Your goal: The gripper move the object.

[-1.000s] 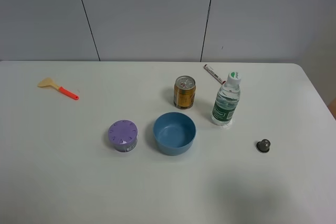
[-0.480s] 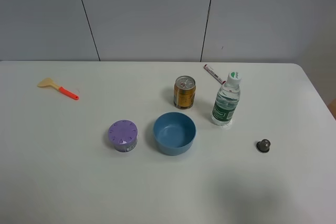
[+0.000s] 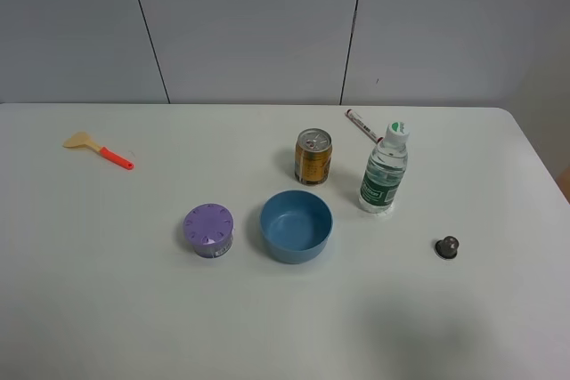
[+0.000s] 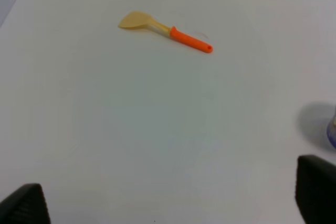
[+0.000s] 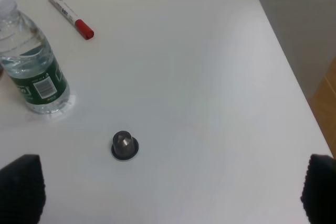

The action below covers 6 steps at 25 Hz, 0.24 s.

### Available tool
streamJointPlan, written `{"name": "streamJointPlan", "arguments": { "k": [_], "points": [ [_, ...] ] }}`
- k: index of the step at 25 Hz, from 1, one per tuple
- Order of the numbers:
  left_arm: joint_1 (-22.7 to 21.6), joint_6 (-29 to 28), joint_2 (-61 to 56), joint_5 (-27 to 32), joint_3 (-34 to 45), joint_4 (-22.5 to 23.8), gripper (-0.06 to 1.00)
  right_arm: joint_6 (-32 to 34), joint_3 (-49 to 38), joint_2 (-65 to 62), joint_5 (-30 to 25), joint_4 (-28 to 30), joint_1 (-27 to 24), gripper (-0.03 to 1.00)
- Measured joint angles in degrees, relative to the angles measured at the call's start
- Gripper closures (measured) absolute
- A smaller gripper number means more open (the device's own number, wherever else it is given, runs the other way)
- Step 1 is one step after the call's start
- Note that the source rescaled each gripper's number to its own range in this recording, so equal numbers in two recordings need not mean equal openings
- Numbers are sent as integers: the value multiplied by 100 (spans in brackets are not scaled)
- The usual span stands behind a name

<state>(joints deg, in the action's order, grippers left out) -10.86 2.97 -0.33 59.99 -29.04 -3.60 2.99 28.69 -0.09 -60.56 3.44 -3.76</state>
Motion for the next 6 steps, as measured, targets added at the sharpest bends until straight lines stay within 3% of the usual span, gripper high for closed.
{"name": "streamJointPlan", "arguments": {
  "k": [6],
  "points": [
    [0,0,0,0,0,0,7,0,0,0,0,0,0,-3]
  ]
}}
